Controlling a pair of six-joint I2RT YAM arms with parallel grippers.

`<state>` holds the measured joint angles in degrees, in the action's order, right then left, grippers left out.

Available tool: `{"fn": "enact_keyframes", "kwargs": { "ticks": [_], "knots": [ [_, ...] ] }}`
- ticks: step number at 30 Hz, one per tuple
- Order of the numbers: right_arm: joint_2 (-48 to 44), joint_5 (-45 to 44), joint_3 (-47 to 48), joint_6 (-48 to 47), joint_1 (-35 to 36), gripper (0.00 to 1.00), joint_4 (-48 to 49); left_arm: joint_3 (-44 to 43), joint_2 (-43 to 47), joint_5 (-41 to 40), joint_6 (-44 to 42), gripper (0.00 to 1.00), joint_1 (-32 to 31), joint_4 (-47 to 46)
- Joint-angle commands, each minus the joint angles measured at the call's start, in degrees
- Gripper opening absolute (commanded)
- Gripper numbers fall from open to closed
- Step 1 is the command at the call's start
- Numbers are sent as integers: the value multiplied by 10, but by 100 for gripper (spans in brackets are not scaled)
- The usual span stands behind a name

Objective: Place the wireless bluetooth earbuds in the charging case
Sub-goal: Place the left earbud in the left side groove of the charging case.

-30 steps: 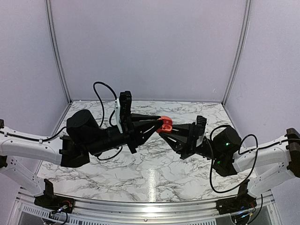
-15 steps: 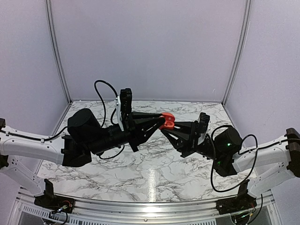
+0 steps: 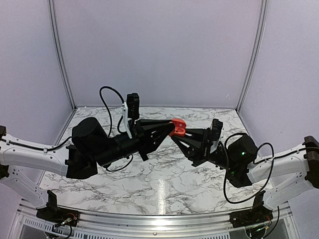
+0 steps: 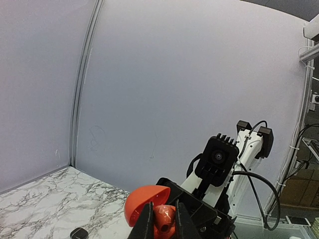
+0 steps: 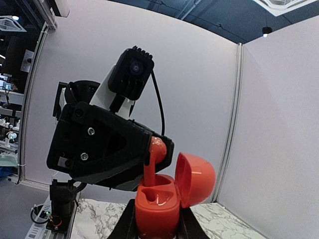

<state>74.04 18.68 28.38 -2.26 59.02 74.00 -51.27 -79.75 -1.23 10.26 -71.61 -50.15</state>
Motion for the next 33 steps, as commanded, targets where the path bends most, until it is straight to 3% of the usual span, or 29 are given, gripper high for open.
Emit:
{"fn": "enact_keyframes", "kwargs": {
  "ticks": [1, 10, 26, 33],
  "knots": [
    [-15, 9, 30, -16, 5, 0, 48, 8, -9, -39, 7, 6, 6, 6],
    [-22, 27, 34, -29, 5, 0, 26, -3, -14, -55, 11, 5, 8, 58],
    [-27, 27, 30, -24, 5, 0, 16, 15, 14, 11, -5, 0, 10, 109],
    [-35, 64, 38, -16, 5, 0, 6, 24, 28, -16, -14, 6, 13, 143]
  ]
}}
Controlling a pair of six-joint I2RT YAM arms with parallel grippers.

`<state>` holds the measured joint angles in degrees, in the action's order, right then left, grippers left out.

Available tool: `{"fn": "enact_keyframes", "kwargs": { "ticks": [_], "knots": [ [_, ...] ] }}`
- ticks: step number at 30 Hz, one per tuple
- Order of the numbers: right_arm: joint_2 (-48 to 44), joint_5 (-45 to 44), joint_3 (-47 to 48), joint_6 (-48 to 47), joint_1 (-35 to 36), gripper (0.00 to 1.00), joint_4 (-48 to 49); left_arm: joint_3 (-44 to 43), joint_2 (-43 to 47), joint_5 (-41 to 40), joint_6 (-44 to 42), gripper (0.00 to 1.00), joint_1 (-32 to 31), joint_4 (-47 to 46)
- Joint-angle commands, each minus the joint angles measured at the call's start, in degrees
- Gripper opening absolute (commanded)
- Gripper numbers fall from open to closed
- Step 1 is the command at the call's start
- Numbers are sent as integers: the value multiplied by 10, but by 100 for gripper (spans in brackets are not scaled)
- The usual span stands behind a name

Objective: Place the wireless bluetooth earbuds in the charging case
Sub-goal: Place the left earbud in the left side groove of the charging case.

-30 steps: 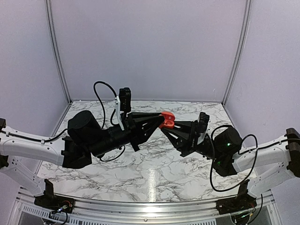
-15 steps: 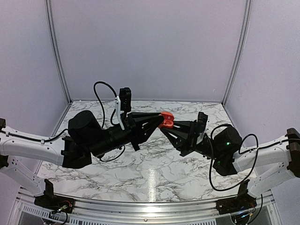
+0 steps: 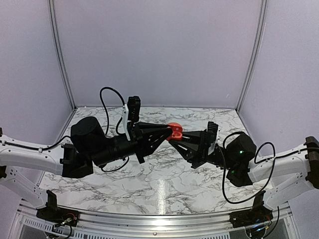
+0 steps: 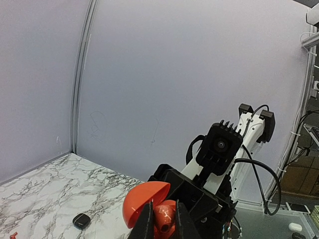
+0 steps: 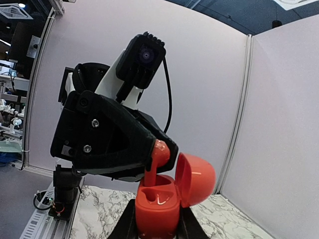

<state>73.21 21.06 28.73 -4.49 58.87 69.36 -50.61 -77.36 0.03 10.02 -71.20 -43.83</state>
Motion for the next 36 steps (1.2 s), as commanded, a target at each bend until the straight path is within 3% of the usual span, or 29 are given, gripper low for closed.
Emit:
{"fn": "enact_keyframes", "kwargs": {
  "ticks": [1, 14, 27, 36],
  "knots": [
    [-27, 41, 37, 7, 6, 0, 52, 17, 4, -39, -11, 8, 9, 81],
    [-25, 33, 33, 20, 6, 0, 62, 9, 7, -97, -2, 22, 10, 85],
    [-8, 15, 33, 32, 6, 0, 62, 5, 7, -34, -17, 34, 10, 86],
    [-3, -4, 26, 60, 3, 0, 78, 3, 16, -35, -28, 60, 10, 107]
  ]
}}
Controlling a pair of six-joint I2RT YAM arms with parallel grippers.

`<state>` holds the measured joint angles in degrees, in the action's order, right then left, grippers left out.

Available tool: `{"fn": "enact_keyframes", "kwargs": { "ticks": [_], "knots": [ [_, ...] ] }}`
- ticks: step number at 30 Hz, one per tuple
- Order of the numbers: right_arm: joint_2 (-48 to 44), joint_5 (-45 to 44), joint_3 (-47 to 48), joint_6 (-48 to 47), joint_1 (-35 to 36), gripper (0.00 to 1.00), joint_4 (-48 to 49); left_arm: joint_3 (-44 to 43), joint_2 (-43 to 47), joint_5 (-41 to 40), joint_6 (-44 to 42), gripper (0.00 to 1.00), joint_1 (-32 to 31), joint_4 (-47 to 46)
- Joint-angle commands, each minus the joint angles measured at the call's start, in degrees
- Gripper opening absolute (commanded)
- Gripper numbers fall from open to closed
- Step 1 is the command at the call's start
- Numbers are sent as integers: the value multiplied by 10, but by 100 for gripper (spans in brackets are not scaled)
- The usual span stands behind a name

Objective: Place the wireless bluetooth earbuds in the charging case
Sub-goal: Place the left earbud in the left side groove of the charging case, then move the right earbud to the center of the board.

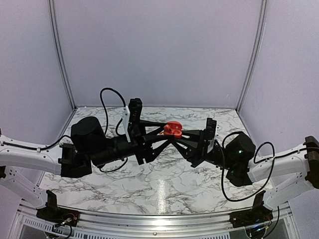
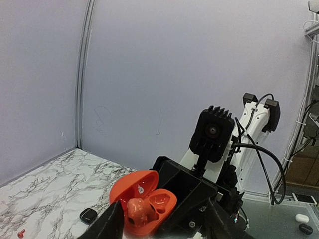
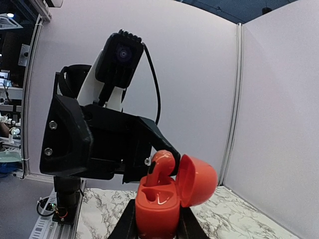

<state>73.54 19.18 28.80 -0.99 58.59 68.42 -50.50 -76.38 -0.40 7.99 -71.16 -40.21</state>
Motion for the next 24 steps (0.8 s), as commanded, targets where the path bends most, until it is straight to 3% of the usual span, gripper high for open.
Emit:
{"fn": "enact_keyframes", "kwargs": {
  "ticks": [1, 6, 14, 18, 24],
  "knots": [
    [-6, 16, 23, 31, 4, 0, 90, 3, 9, -38, -9, 63, 9, 74],
    [-7, 21, 16, 55, -8, 0, 98, 16, 35, -65, -13, 73, 13, 82],
    [-27, 25, 5, 62, -21, 0, 66, 41, 87, -33, -20, 76, 35, 108],
    [-82, 1, -6, 71, -43, 0, -31, 16, 81, -38, 34, 78, 109, 183],
    [-158, -36, -15, 89, -95, 0, -197, -105, -53, -15, 21, 78, 209, 356]
  ]
}}
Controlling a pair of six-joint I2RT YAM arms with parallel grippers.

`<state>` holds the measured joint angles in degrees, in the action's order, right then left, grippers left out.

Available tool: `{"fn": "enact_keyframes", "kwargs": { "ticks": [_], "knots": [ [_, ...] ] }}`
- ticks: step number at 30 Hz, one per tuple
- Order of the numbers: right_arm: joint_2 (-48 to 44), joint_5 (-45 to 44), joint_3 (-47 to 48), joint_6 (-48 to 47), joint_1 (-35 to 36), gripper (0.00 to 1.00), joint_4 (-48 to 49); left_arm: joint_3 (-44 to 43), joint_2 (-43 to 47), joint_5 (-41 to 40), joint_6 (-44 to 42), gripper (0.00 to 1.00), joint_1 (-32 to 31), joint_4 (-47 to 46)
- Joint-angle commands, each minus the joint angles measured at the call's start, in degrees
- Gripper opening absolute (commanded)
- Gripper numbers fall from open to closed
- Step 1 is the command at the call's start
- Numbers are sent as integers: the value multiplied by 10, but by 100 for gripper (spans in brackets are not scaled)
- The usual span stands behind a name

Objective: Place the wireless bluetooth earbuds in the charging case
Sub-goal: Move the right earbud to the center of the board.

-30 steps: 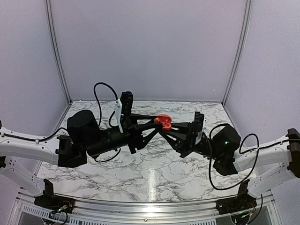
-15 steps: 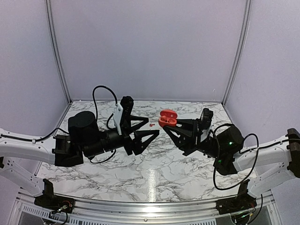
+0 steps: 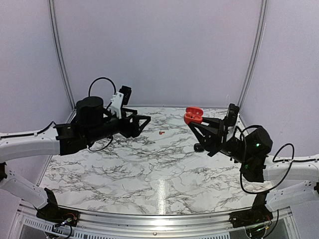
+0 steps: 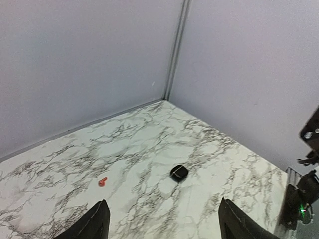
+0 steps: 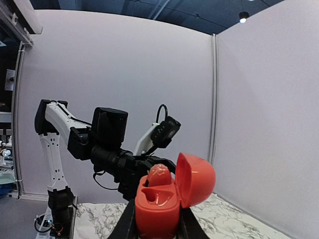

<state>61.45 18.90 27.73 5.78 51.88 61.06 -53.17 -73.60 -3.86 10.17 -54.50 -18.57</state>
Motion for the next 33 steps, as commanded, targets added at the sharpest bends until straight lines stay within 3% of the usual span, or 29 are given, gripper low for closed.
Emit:
{"fn": "enact_keyframes", "kwargs": {
  "ticks": [1, 8, 16, 33],
  "knots": [
    [-46, -36, -5, 24, -34, 0, -145, -105, -114, 30, -9, 78, 55, 165],
    [-90, -33, -19, 40, -67, 0, -200, -305, -339, 120, -64, 71, 115, 315],
    [-113, -42, -31, 34, -77, 0, -217, -483, -531, 123, -75, 62, 146, 417],
    [-106, -43, -36, 32, -80, 0, -206, -719, -738, 103, -65, 51, 149, 490]
  ]
}}
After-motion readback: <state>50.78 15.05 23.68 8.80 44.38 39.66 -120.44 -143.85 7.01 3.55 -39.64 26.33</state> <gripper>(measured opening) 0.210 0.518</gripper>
